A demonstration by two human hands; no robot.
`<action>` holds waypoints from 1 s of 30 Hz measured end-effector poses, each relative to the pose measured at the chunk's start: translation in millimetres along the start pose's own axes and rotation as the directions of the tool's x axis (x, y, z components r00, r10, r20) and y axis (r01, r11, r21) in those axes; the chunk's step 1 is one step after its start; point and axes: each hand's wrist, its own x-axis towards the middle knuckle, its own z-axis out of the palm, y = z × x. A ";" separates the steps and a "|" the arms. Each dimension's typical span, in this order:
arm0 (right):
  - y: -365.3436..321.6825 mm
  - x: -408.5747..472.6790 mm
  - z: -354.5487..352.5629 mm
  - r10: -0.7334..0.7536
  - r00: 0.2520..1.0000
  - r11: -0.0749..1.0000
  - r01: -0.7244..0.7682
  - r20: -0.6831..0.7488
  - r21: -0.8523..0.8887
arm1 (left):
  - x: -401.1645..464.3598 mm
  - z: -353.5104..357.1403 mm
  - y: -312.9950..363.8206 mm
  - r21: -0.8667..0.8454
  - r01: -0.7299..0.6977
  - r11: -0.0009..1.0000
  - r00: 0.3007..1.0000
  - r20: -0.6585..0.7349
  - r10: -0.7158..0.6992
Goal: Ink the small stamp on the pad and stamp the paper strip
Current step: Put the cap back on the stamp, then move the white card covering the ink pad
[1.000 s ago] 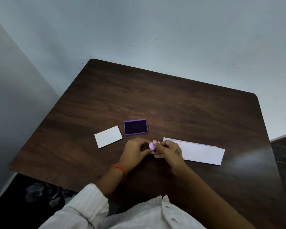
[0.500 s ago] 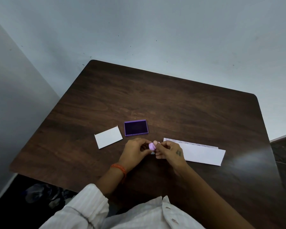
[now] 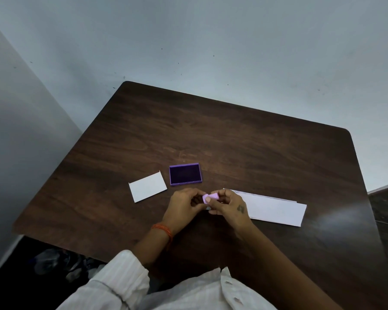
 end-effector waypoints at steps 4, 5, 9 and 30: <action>2.2 2.4 3.5 -0.103 0.992 0.987 0.094 -0.066 -0.131 | 2.1 0.9 -1.7 -0.001 0.029 1.000 0.999 -0.012 -0.030; 2.9 4.6 4.0 -0.151 0.983 0.967 0.124 -0.107 -0.221 | 2.3 0.8 -2.9 0.006 0.049 0.999 0.999 -0.006 -0.049; -3.1 12.5 11.1 -0.397 0.908 0.794 0.266 -0.135 -0.546 | 0.6 -1.2 -9.2 0.024 0.075 0.997 0.997 0.022 -0.076; -11.2 19.2 10.7 -0.320 0.946 0.604 0.243 0.049 -0.759 | -10.0 -13.6 -20.2 0.012 0.094 0.995 0.995 -0.044 -0.094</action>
